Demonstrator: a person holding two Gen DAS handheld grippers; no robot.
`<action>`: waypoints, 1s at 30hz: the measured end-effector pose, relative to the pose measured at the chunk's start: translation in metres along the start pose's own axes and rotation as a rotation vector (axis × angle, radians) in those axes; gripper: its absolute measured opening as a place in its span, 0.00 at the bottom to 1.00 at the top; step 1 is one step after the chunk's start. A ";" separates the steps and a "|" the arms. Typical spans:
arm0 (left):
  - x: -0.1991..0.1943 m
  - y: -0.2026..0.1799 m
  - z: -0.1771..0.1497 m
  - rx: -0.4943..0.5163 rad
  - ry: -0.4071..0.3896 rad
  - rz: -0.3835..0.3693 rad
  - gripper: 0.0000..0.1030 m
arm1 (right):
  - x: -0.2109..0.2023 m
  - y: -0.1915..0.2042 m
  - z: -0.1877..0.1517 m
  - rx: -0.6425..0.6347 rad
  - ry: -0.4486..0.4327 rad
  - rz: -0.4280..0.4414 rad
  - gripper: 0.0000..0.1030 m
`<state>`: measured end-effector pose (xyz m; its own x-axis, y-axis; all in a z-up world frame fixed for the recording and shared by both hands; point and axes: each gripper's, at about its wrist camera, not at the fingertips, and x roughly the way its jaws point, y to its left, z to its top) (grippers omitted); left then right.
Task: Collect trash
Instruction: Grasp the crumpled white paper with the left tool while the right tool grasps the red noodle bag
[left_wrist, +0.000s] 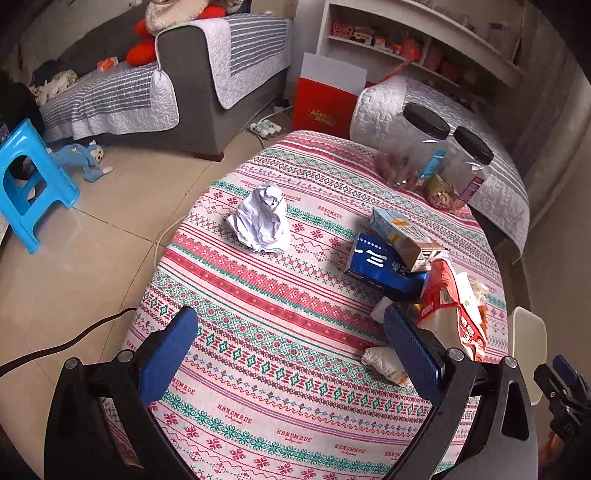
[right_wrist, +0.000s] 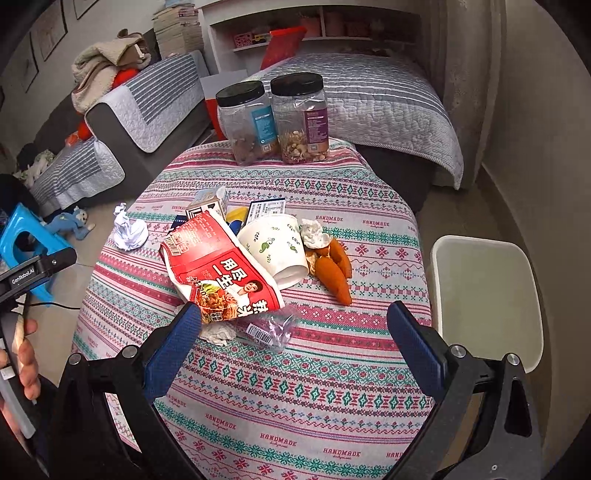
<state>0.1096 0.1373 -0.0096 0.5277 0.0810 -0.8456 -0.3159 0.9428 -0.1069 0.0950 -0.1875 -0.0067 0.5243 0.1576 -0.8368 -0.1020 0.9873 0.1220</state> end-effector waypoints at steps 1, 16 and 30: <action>0.011 0.004 0.014 -0.012 0.010 0.001 0.94 | 0.010 -0.003 0.010 0.003 0.030 0.006 0.94; 0.145 0.011 0.075 0.083 0.121 0.111 0.91 | 0.075 -0.028 0.040 0.078 0.182 0.109 0.93; 0.146 0.014 0.075 0.022 0.125 0.120 0.14 | 0.065 0.017 0.026 -0.092 0.169 0.244 0.93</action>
<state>0.2413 0.1868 -0.0958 0.3842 0.1541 -0.9103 -0.3531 0.9355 0.0093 0.1492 -0.1595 -0.0457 0.3282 0.3762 -0.8665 -0.2873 0.9136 0.2878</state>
